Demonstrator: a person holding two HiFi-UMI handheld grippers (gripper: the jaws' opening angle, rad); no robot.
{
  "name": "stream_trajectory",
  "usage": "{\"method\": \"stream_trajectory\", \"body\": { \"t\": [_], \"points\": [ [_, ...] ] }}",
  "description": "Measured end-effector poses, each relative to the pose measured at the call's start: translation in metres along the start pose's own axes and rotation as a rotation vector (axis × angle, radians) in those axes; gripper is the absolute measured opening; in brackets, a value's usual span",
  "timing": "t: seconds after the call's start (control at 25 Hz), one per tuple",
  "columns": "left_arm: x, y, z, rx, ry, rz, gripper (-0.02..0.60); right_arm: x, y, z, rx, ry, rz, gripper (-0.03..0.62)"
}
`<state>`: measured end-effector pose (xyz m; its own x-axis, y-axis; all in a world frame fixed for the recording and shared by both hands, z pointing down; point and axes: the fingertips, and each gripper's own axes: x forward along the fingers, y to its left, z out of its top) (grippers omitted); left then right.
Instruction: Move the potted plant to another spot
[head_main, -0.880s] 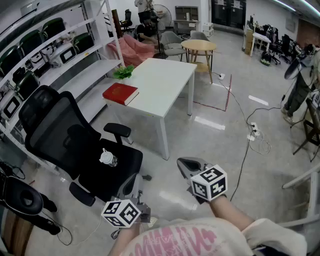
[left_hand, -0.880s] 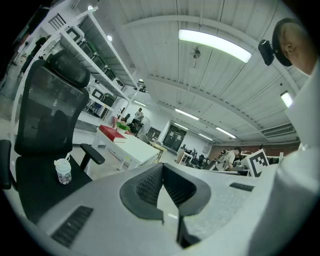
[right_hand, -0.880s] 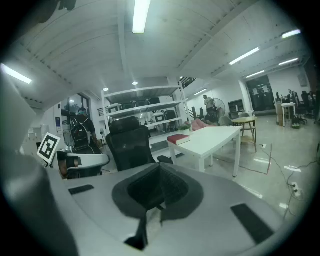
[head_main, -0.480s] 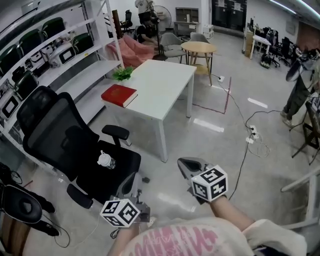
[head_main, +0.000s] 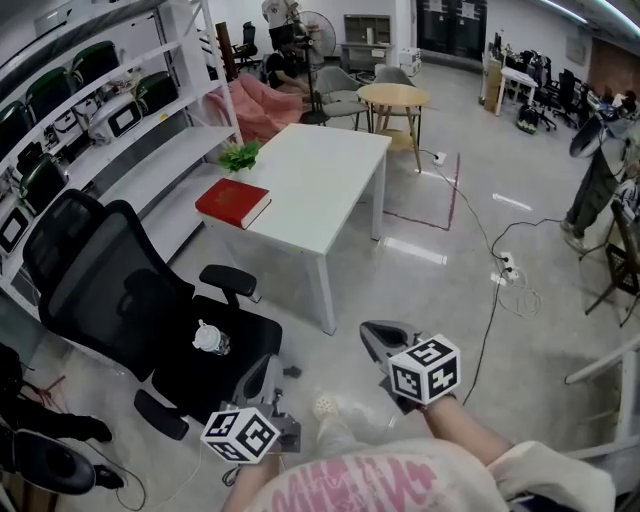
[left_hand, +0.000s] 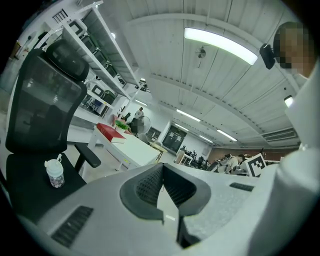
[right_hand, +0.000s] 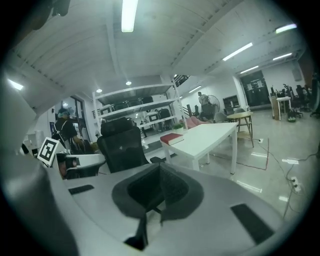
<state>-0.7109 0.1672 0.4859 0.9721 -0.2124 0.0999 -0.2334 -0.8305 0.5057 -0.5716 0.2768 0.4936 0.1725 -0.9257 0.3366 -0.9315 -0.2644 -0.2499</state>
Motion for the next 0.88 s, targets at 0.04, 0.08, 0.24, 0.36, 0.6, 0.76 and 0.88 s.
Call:
{"method": "stream_trajectory", "body": {
  "t": [0.04, 0.08, 0.24, 0.36, 0.6, 0.76, 0.88],
  "points": [
    [0.006, 0.004, 0.003, 0.003, -0.004, 0.001, 0.002, 0.005, -0.004, 0.000, -0.006, 0.007, -0.005, 0.006],
    [0.012, 0.008, 0.005, 0.003, -0.007, 0.003, 0.003, 0.010, -0.008, 0.001, -0.007, 0.012, -0.008, 0.006],
    [0.047, 0.029, 0.020, -0.006, -0.001, -0.004, 0.002, 0.041, -0.025, 0.014, 0.007, 0.022, -0.019, 0.006],
    [0.081, 0.043, 0.043, -0.006, 0.004, -0.026, 0.002, 0.072, -0.036, 0.038, 0.008, 0.018, -0.027, 0.006],
    [0.142, 0.066, 0.088, -0.002, 0.017, -0.082, 0.002, 0.125, -0.051, 0.088, -0.012, 0.000, -0.039, 0.006],
    [0.176, 0.080, 0.111, 0.001, 0.017, -0.121, 0.002, 0.153, -0.064, 0.110, -0.018, -0.009, -0.063, 0.006],
    [0.199, 0.091, 0.126, 0.003, 0.014, -0.141, 0.002, 0.172, -0.074, 0.124, -0.022, -0.019, -0.080, 0.006]
  ]
}}
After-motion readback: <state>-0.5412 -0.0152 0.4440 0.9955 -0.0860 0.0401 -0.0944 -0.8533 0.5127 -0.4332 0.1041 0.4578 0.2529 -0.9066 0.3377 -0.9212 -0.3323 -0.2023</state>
